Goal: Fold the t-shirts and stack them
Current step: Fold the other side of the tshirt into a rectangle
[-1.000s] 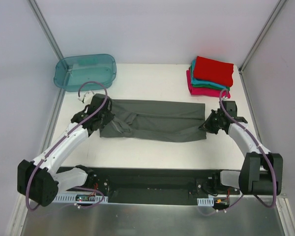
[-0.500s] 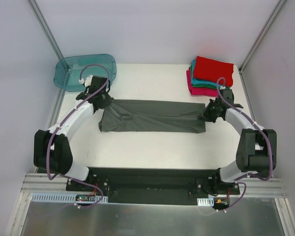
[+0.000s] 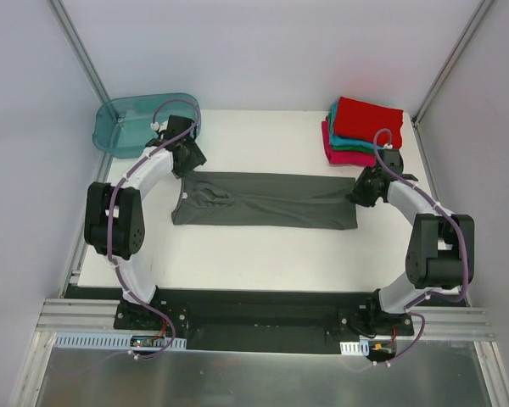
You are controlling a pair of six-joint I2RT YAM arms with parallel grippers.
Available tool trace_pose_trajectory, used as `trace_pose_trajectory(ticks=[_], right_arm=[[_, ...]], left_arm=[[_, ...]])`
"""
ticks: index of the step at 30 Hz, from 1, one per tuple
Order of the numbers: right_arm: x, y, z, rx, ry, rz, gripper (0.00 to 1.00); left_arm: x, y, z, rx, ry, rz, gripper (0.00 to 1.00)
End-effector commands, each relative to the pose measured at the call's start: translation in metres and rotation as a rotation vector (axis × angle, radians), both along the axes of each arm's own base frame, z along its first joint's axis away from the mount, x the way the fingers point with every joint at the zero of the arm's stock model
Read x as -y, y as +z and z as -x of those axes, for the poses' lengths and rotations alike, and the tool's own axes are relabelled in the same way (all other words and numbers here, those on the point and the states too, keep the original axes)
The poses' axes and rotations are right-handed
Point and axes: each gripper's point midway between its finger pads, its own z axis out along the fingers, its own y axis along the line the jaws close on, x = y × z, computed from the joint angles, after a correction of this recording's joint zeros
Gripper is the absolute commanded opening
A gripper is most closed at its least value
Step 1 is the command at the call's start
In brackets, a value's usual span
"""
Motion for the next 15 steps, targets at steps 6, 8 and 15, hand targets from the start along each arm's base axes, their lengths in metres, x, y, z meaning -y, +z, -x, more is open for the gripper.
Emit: trace_pose_trajectory(ticks=[6,8,15], right_arm=[[0.002,0.045,-0.011,0.105,0.081,0.094,0.96],[-0.012,0.044,0.0,0.142,0.157,0.089,0.96],[-0.072,0.026,0.021,0.197,0.421,-0.017,0.96]], left_arm=[[0.003,0.03,0.01,0.0,-0.074,0.056,0.98],[0.018,0.024,0.032,-0.031,-0.129,0.123,0.99],[0.105,-0.005,0.101,-0.131,-0.431,0.293,0.99]])
